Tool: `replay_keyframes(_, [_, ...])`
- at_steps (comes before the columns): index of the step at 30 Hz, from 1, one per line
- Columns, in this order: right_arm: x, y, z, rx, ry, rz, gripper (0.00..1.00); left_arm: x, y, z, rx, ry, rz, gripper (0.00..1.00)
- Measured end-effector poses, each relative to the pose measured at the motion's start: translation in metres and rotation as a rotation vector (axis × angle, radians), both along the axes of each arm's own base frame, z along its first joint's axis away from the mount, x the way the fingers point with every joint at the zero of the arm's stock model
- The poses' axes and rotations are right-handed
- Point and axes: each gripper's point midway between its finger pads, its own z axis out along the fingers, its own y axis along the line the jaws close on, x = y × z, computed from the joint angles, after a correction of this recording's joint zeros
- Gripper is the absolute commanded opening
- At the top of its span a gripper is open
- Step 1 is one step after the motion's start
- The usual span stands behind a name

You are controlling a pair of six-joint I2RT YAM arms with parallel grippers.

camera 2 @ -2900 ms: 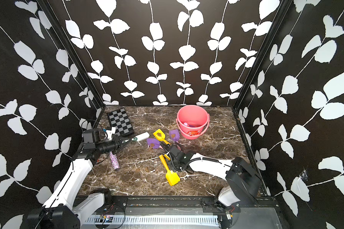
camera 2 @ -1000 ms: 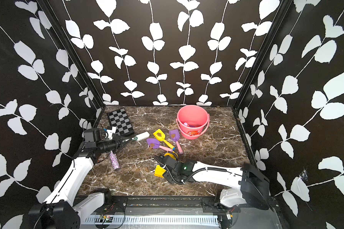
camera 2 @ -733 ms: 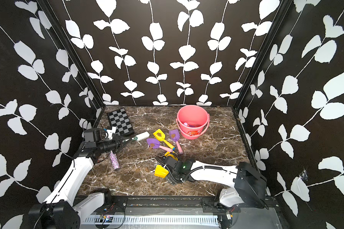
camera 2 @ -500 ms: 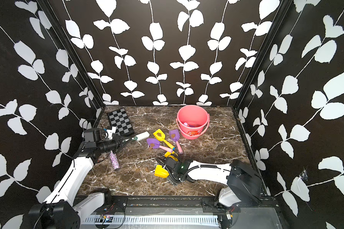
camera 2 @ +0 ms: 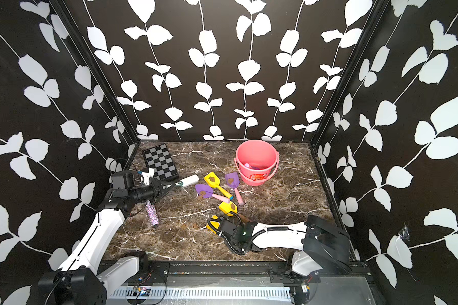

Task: Brush the soil off the hand trowel and place it into the bucket
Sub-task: Pick up the hand trowel from the center of the board.

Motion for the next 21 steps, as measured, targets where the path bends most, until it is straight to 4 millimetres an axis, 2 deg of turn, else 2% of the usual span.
replay_keyframes(9, [-0.006, -0.006, 0.000, 0.031, -0.012, -0.024, 0.36, 0.000, 0.000, 0.000, -0.004, 0.003, 0.004, 0.00])
replay_keyframes(16, [-0.007, -0.007, 0.000, 0.025, -0.023, -0.028, 0.17, 0.000, 0.000, 0.000, -0.009, 0.011, 0.009, 0.00])
replay_keyframes(19, [-0.006, -0.010, 0.002, 0.001, -0.037, -0.017, 0.00, 0.000, 0.000, 0.001, -0.011, 0.014, 0.010, 0.00])
replay_keyframes(21, [-0.004, -0.013, 0.003, -0.019, -0.048, -0.006, 0.00, -0.001, 0.000, 0.002, -0.012, 0.011, 0.009, 0.00])
